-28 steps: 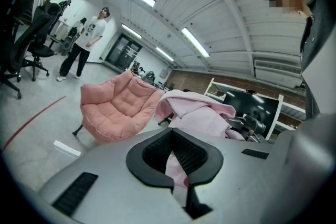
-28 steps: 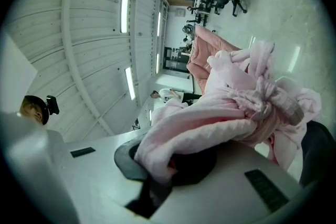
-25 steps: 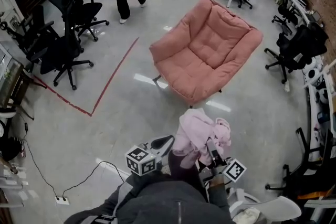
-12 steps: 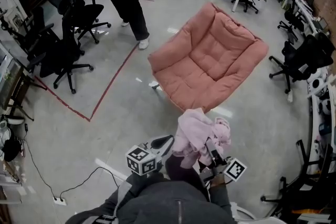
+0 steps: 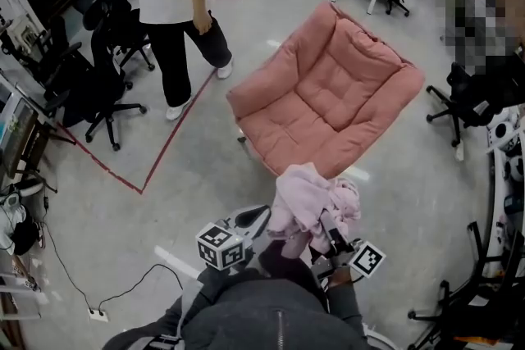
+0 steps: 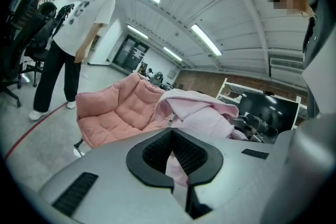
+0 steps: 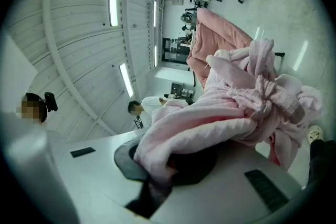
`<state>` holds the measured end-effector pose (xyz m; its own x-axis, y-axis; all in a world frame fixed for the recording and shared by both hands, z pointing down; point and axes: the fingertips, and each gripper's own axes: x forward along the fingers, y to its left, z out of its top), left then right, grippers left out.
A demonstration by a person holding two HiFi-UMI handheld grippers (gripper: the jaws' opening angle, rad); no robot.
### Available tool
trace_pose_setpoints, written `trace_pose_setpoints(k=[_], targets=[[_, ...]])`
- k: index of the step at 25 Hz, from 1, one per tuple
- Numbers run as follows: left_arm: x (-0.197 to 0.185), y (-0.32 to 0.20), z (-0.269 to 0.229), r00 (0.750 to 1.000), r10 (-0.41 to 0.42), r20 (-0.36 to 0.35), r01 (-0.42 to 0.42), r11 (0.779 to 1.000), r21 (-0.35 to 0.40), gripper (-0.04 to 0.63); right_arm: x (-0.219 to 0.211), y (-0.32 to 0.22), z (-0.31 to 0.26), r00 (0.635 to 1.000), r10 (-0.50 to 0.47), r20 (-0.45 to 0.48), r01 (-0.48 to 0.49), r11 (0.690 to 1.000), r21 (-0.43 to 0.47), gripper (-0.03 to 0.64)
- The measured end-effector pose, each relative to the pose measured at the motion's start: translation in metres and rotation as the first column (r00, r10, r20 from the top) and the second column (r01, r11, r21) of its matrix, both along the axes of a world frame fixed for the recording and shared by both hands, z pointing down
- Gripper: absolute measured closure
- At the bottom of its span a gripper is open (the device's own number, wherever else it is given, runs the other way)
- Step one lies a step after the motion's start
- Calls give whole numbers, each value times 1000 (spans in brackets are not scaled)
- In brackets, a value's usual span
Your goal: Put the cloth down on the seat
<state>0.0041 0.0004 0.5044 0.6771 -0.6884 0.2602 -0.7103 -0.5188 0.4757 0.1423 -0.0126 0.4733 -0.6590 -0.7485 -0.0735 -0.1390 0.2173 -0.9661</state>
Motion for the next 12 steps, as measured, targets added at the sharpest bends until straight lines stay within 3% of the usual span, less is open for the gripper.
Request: trace_pose_setpoints(k=[12], targets=[[15, -72, -9, 1000, -27, 4, 27, 999, 43, 588, 17, -66, 4, 1000, -17, -4, 17, 1000, 2, 577]])
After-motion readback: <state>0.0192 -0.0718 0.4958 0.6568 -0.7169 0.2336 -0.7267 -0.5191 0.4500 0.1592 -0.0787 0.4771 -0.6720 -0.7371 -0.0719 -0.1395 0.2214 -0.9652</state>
